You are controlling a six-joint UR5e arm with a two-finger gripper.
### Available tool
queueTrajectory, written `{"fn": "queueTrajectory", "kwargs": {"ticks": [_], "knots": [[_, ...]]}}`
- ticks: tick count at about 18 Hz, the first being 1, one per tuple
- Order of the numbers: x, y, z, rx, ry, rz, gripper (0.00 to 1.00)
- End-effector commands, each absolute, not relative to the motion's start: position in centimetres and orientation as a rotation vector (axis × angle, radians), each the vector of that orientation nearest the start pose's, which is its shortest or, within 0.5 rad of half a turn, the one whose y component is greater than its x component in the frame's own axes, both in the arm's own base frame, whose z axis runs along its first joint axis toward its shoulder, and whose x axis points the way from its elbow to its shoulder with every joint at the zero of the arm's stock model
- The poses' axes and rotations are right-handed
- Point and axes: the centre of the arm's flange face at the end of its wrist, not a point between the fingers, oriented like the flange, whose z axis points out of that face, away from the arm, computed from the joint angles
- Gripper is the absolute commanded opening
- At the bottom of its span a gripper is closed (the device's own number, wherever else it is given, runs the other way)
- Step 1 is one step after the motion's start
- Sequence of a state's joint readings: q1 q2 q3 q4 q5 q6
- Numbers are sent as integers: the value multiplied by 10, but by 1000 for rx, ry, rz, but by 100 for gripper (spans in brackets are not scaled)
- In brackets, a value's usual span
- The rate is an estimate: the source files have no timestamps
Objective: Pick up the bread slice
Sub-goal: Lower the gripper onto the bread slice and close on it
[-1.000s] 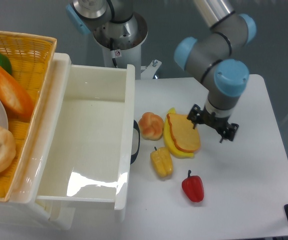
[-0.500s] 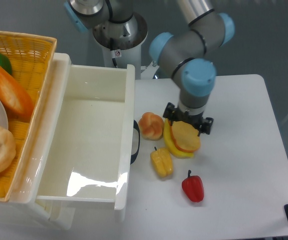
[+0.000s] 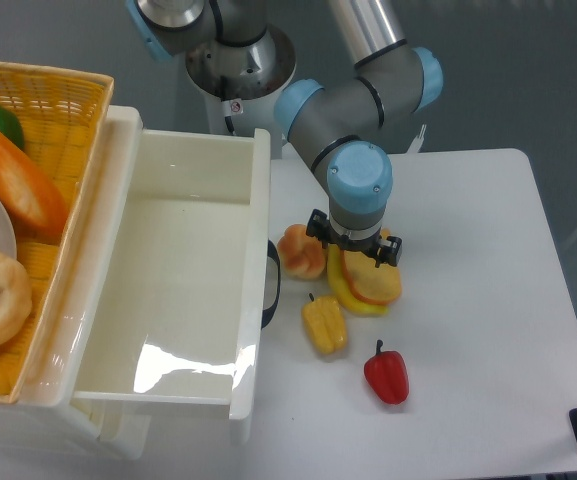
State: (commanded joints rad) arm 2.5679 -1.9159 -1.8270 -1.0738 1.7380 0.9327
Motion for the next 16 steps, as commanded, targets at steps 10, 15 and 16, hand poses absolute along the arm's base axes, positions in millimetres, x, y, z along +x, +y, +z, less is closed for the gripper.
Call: {"fn": "queueTrajectory", "kwargs": {"ticks": [10,15,16], "knots": [[-398,403,215,-3381,-96,3,95],[-400,401,207,-3402,-97,1,87],[-400,401,206,-3404,-97,0,85]]}}
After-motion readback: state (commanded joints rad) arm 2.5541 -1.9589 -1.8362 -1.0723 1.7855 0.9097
